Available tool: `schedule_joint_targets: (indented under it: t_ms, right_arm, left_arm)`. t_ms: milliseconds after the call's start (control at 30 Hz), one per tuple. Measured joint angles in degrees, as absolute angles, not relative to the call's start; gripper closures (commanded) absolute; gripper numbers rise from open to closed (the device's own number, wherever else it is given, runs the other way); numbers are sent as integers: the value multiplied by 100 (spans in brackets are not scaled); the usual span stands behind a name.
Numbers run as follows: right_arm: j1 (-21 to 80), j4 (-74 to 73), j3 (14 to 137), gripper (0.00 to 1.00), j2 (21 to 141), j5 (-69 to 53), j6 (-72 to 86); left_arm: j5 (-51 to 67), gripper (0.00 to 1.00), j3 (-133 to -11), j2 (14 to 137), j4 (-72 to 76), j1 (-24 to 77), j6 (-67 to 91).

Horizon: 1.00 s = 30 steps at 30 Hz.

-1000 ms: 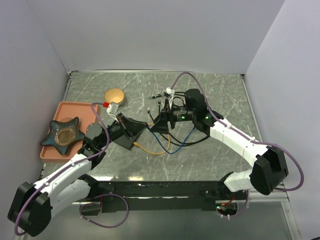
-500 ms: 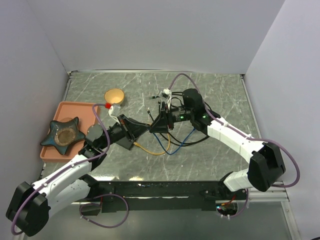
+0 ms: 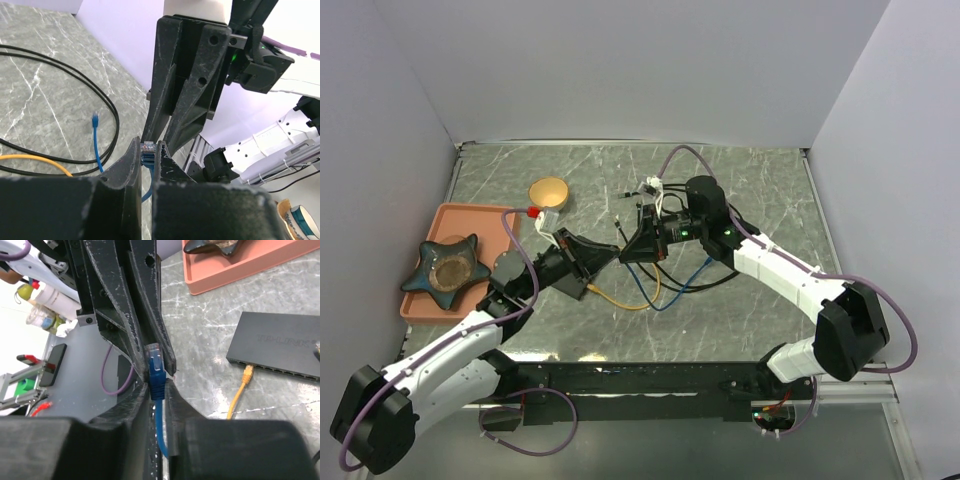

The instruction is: Insert the plug into the switch port

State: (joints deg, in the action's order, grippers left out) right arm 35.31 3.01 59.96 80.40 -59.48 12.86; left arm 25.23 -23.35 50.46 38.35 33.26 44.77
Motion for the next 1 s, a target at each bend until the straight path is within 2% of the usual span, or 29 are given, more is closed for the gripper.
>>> schedule_joint_targets:
  t_ms: [33,100,167,267,300,333,367,400,467,500,533,633,833,1000]
  right_arm:
    - [3520,338,5996,93,8049,-5981,1304]
    - [3518,388,5996,100,8062,-6036,1328]
    - [3507,414,5996,100,8066,-6075,1356]
    - [3498,456,5996,100,8075,-6090,1389]
    - [3498,464,5996,100,8075,-6090,1389]
    - [3498,467,5996,100,8075,-6086,1389]
    - [3492,464,5996,100,8075,-6086,1391]
    - [3496,443,5996,100,8075,-6058,1365]
    - [3496,368,5996,100,8075,-5959,1334]
    - [3500,303,5996,100,8075,-5898,1291]
    - [3500,242,5996,100,8075,-5822,1249]
    - [3500,69,5996,100,8075,-5559,1135]
    - [3684,-447,6003,100,8036,-4757,749]
    - [4241,-926,6045,100,7996,-3586,309]
  left_arm:
    - [2506,98,-2335,5026,3837,3326,4473]
    - [2497,96,-2333,5004,3837,3343,4466]
    - [2491,94,-2333,5000,3850,3347,4466]
    - [2493,85,-2333,5013,3876,3347,4466]
    - [2493,72,-2333,5024,3889,3347,4466]
    - [2495,64,-2333,5041,3916,3347,4464]
    - [2484,61,-2333,5052,3924,3347,4449]
    - [2451,47,-2333,5068,3946,3347,4440]
    - [2408,35,-2335,5074,3953,3365,4436]
    - [2359,25,-2335,5059,3927,3382,4431]
    - [2259,21,-2335,5030,3872,3398,4447]
    - [1898,14,-2335,4829,3642,3411,4525]
    - [1015,12,-2340,4219,3061,3411,4637]
    - [447,12,-2359,4047,2482,3411,4639]
